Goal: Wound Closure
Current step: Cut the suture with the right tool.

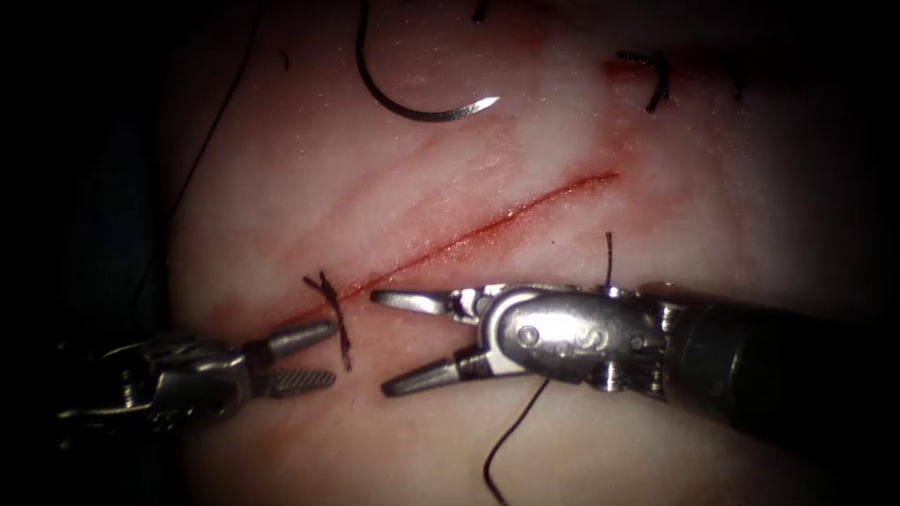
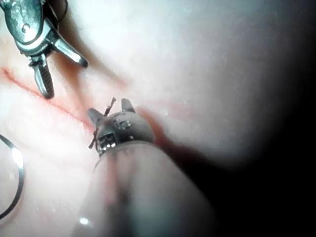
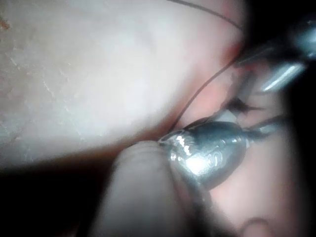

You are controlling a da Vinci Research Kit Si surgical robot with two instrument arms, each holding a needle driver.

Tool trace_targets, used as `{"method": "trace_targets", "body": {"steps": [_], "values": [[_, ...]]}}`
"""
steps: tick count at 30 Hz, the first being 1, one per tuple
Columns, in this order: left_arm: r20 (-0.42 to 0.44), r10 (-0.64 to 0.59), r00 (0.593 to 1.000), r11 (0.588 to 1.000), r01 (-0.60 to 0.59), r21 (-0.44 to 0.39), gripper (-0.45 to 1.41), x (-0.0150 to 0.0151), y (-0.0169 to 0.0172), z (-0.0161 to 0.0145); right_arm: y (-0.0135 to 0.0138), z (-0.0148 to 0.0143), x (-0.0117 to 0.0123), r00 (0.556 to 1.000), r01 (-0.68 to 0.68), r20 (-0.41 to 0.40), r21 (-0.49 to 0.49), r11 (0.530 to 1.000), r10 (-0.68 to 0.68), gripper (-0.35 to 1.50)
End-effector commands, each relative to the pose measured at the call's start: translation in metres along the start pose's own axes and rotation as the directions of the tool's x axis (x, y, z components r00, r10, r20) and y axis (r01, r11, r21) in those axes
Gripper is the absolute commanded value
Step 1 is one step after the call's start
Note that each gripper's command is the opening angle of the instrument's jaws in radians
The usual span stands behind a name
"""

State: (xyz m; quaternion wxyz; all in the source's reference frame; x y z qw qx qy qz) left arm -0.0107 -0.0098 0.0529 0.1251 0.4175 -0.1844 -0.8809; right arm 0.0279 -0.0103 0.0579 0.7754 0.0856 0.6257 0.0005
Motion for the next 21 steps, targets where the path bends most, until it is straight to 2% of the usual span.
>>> {"method": "trace_targets", "body": {"steps": [1,5,8,14,16,17,18,19,21], "values": [[0.005,0.025,1.000,1.000,-0.025,-0.016,0.78,-0.0001,0.0001,0.0011,0.0006,0.0003,-0.0003,1.000,-0.001,0.001,-0.011,1.000,0.001,1.48],[0.018,0.059,0.998,0.998,-0.058,-0.033,0.77,-0.0002,0.0003,0.0016,0.0007,0.0003,-0.0003,1.000,-0.007,0.002,-0.012,1.000,0.007,1.48],[0.023,0.131,0.991,0.991,-0.130,-0.034,0.74,-0.0004,0.0001,0.0025,0.0006,0.0006,-0.0002,1.000,-0.007,0.003,-0.013,1.000,0.007,1.48],[0.023,0.163,0.986,0.986,-0.162,-0.043,0.67,-0.0011,-0.0003,0.0029,0.0005,0.0010,0.0000,1.000,-0.007,0.004,-0.016,1.000,0.007,1.48],[0.022,0.201,0.979,0.979,-0.200,-0.043,0.07,-0.0008,-0.0005,0.0028,0.0005,0.0010,-0.0001,1.000,-0.006,0.004,-0.016,1.000,0.007,1.48],[0.022,0.201,0.979,0.979,-0.200,-0.043,0.07,-0.0008,-0.0005,0.0028,0.0005,0.0010,-0.0001,1.000,-0.006,0.004,-0.016,1.000,0.007,1.48],[0.021,0.224,0.974,0.974,-0.223,-0.042,-0.21,-0.0008,-0.0004,0.0028,0.0005,0.0010,-0.0001,1.000,-0.006,0.004,-0.017,1.000,0.006,1.48],[0.014,0.264,0.964,0.964,-0.263,-0.043,-0.35,-0.0007,-0.0004,0.0026,0.0005,0.0010,-0.0001,1.000,-0.006,0.004,-0.017,1.000,0.007,1.48],[0.003,0.281,0.960,0.959,-0.280,-0.050,-0.35,-0.0007,-0.0004,0.0023,0.0005,0.0010,-0.0001,1.000,-0.006,0.005,-0.017,1.000,0.006,1.48]]}}
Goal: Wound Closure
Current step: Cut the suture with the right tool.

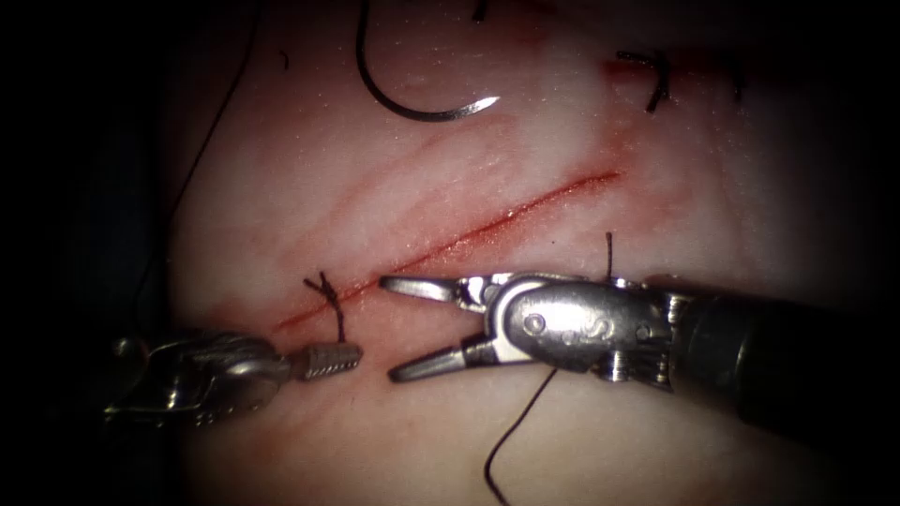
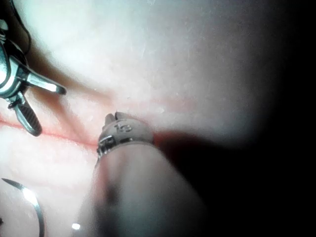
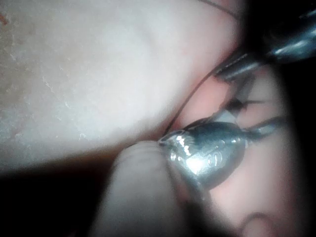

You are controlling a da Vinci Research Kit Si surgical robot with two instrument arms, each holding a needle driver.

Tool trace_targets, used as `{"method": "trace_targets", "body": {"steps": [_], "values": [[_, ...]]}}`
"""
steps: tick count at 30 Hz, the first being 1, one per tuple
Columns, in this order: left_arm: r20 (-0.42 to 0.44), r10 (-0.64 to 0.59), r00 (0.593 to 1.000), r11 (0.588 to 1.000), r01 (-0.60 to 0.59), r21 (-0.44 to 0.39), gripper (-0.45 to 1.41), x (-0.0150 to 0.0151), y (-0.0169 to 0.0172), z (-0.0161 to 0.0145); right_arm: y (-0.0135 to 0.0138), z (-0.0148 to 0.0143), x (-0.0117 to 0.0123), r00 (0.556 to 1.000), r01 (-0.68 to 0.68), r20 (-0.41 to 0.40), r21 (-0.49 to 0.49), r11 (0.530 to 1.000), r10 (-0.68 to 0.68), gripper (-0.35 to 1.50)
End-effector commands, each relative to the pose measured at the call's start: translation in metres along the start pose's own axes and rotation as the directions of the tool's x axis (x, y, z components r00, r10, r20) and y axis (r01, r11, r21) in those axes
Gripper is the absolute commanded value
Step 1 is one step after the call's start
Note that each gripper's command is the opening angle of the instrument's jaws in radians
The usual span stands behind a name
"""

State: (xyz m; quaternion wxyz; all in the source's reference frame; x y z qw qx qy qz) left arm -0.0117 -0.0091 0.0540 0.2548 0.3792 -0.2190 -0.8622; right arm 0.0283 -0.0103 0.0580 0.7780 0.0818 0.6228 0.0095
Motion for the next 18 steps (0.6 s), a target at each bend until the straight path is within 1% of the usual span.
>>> {"method": "trace_targets", "body": {"steps": [1,3,4,6,9,15,16,18], "values": [[-0.005,0.019,1.000,1.000,-0.019,0.001,-0.35,-0.0003,-0.0003,0.0005,0.0004,0.0006,-0.0002,1.000,0.004,-0.002,0.001,1.000,-0.004,1.46],[-0.009,0.022,1.000,1.000,-0.022,-0.002,-0.35,-0.0003,-0.0007,0.0001,0.0004,0.0007,-0.0003,1.000,0.005,-0.001,0.000,1.000,-0.005,1.45],[-0.021,0.023,1.000,1.000,-0.022,0.007,-0.35,-0.0004,-0.0014,-0.0004,0.0004,0.0009,-0.0006,1.000,0.007,-0.001,0.002,1.000,-0.007,1.45],[-0.018,0.021,1.000,0.999,-0.021,0.026,-0.35,-0.0006,-0.0022,-0.0010,0.0004,0.0012,-0.0008,1.000,0.010,-0.004,0.014,1.000,-0.010,1.43],[-0.015,0.020,1.000,0.999,-0.020,0.036,-0.35,-0.0009,-0.0029,-0.0016,0.0003,0.0023,-0.0013,0.999,0.033,-0.005,0.025,0.999,-0.033,1.43],[-0.015,0.020,1.000,0.999,-0.020,0.036,-0.35,-0.0008,-0.0027,-0.0019,0.0005,0.0053,-0.0025,0.993,0.117,0.004,0.051,0.992,-0.117,1.43],[-0.015,0.020,1.000,0.999,-0.020,0.036,-0.35,-0.0008,-0.0027,-0.0019,0.0005,0.0053,-0.0025,0.993,0.117,0.004,0.051,0.992,-0.117,1.43],[-0.015,0.018,1.000,0.999,-0.017,0.035,-0.35,-0.0006,-0.0028,-0.0021,0.0006,0.0057,-0.0024,0.987,0.158,0.012,0.053,0.986,-0.158,1.43]]}}
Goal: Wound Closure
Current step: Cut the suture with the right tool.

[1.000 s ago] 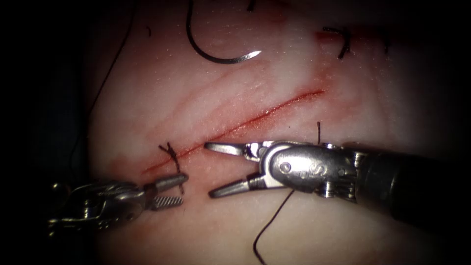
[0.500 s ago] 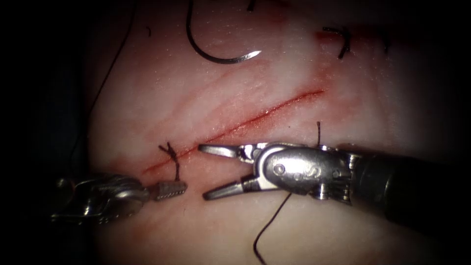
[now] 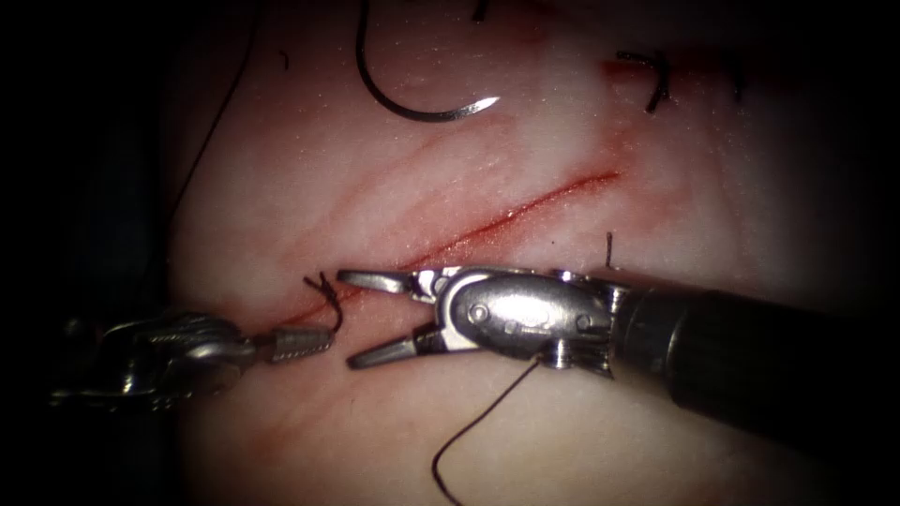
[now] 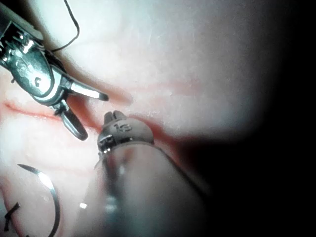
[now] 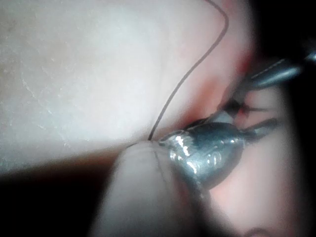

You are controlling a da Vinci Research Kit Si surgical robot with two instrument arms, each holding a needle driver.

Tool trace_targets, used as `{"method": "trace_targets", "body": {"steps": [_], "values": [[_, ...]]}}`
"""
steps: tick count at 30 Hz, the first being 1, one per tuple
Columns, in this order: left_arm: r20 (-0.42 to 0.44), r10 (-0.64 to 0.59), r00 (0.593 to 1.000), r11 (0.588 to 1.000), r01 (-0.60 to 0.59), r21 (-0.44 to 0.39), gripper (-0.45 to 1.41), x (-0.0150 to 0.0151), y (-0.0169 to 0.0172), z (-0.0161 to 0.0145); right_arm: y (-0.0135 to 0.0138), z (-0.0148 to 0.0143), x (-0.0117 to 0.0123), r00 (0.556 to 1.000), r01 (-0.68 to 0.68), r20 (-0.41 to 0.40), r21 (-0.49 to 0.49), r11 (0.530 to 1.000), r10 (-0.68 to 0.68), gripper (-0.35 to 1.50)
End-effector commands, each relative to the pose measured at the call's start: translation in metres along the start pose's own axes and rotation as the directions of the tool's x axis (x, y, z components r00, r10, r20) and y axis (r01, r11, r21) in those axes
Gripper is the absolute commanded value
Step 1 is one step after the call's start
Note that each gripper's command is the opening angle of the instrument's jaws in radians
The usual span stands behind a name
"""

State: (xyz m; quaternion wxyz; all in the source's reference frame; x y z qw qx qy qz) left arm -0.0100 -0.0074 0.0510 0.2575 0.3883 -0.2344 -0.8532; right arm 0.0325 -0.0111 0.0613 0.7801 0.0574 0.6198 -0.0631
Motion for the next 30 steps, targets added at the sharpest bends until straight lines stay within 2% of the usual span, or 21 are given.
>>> {"method": "trace_targets", "body": {"steps": [1,10,19,28,29,30], "values": [[0.000,-0.001,1.000,1.000,0.001,0.001,-0.35,-0.0001,-0.0003,0.0007,0.0006,0.0009,0.0000,1.000,0.027,-0.002,-0.002,1.000,-0.027,1.43],[-0.005,-0.014,1.000,1.000,0.014,0.017,-0.35,0.0004,-0.0014,0.0000,0.0007,0.0038,0.0009,0.987,0.159,0.035,-0.007,0.987,-0.159,1.43],[-0.003,-0.014,1.000,1.000,0.014,0.018,-0.35,0.0003,-0.0014,-0.0001,0.0015,0.0061,0.0018,0.978,0.208,0.047,-0.054,0.977,-0.205,1.43],[-0.002,-0.018,1.000,1.000,0.018,0.019,-0.35,0.0000,-0.0013,-0.0002,0.0010,0.0067,0.0023,0.971,0.238,0.044,-0.060,0.969,-0.235,1.38],[-0.004,-0.066,0.998,0.998,0.066,0.016,-0.23,-0.0001,-0.0014,-0.0002,0.0010,0.0066,0.0022,0.971,0.238,0.045,-0.061,0.969,-0.236,1.38],[-0.006,-0.119,0.993,0.993,0.119,0.013,-0.01,-0.0001,-0.0014,-0.0003,0.0010,0.0064,0.0022,0.971,0.238,0.042,-0.062,0.969,-0.236,1.40]]}}
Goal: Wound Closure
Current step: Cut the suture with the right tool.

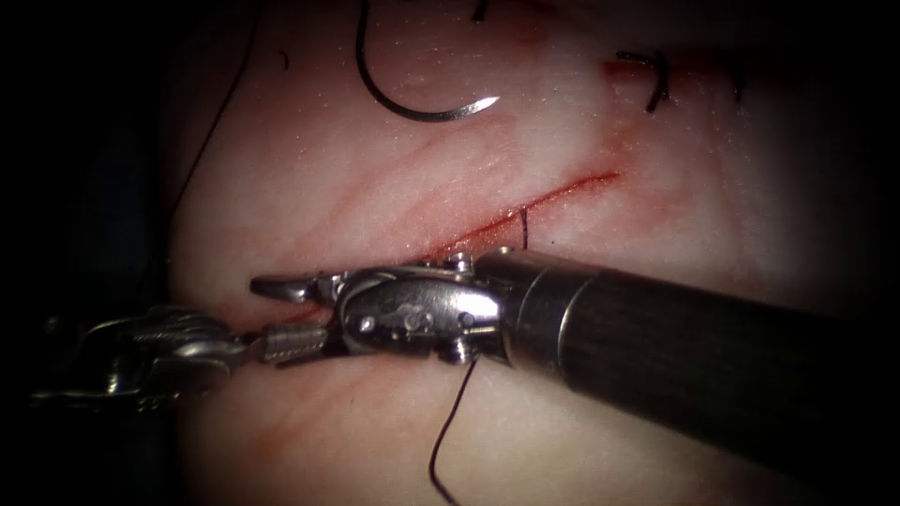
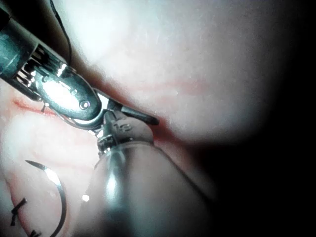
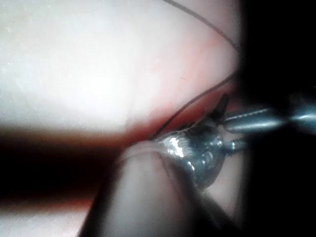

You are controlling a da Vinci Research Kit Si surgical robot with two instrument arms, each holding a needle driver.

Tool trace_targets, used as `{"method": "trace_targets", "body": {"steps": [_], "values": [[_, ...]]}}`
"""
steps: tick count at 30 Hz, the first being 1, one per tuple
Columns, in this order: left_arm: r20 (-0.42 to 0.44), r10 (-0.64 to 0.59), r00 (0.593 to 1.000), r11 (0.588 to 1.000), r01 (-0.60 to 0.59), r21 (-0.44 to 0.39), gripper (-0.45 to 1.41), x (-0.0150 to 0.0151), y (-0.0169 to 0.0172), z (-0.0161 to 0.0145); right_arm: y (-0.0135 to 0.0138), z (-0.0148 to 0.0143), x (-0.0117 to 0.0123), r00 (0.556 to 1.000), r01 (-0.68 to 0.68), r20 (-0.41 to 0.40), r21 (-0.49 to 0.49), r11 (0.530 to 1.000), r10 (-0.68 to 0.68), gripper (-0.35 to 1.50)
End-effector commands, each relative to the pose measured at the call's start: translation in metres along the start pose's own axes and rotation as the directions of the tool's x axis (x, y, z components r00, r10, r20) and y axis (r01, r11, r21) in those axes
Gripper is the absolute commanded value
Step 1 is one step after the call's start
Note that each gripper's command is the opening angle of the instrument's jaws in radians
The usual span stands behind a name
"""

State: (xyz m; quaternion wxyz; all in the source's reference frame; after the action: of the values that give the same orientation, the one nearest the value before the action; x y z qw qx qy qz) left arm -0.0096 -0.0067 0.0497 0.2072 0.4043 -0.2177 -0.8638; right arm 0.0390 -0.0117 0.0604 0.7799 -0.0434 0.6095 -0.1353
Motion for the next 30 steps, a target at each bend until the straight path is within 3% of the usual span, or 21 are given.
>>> {"method": "trace_targets", "body": {"steps": [1,2,3,4,10,11,14,17,19,20,23,27,30], "values": [[-0.002,-0.079,0.997,0.997,0.079,-0.004,0.26,-0.0001,-0.0002,0.0007,0.0004,0.0001,-0.0003,1.000,0.002,-0.002,0.007,1.000,-0.002,1.41],[0.001,-0.178,0.984,0.984,0.178,-0.007,0.44,-0.0001,-0.0002,0.0007,0.0004,-0.0004,-0.0003,1.000,0.003,0.005,0.021,1.000,-0.003,1.43],[-0.029,-0.347,0.938,0.938,0.346,-0.032,0.56,-0.0001,0.0001,0.0008,0.0002,-0.0014,-0.0003,1.000,0.003,0.010,0.040,0.999,-0.004,1.45],[-0.048,-0.420,0.906,0.907,0.418,-0.058,0.61,0.0000,0.0003,0.0009,0.0000,-0.0022,-0.0002,1.000,-0.013,0.015,0.052,0.999,0.012,1.46],[-0.145,-0.737,0.660,0.672,0.695,-0.255,0.60,0.0008,0.0024,0.0012,-0.0010,-0.0077,0.0002,0.996,-0.086,0.024,0.091,0.992,0.084,1.46],[-0.162,-0.793,0.587,0.606,0.733,-0.310,0.60,0.0009,0.0024,0.0013,-0.0007,-0.0093,0.0004,0.996,-0.092,0.026,0.087,0.992,0.090,1.45],[-0.209,-0.813,0.543,0.582,0.742,-0.334,0.59,0.0009,0.0021,0.0015,0.0009,-0.0116,0.0006,0.993,-0.112,0.039,0.053,0.992,0.110,1.43],[-0.215,-0.809,0.547,0.588,0.740,-0.326,0.61,0.0006,0.0020,0.0018,0.0018,-0.0125,0.0004,0.992,-0.125,0.036,0.022,0.992,0.124,1.46],[-0.234,-0.759,0.607,0.651,0.707,-0.278,0.63,0.0000,0.0020,0.0022,0.0022,-0.0131,0.0001,0.990,-0.132,0.044,0.004,0.991,0.132,1.46],[-0.250,-0.710,0.659,0.704,0.665,-0.249,0.63,-0.0002,0.0020,0.0024,0.0022,-0.0132,0.0001,0.990,-0.134,0.044,-0.003,0.991,0.134,1.46],[-0.246,-0.615,0.749,0.788,0.580,-0.206,0.63,-0.0011,0.0025,0.0032,0.0024,-0.0135,-0.0001,0.989,-0.138,0.049,-0.016,0.990,0.139,1.46],[-0.172,-0.484,0.858,0.872,0.457,-0.176,0.62,-0.0020,0.0025,0.0040,0.0025,-0.0134,0.0000,0.989,-0.142,0.033,-0.028,0.990,0.142,1.46],[-0.137,-0.465,0.874,0.880,0.441,-0.173,0.63,-0.0023,0.0025,0.0043,0.0025,-0.0133,0.0000,0.989,-0.142,0.031,-0.031,0.989,0.143,1.46]]}}
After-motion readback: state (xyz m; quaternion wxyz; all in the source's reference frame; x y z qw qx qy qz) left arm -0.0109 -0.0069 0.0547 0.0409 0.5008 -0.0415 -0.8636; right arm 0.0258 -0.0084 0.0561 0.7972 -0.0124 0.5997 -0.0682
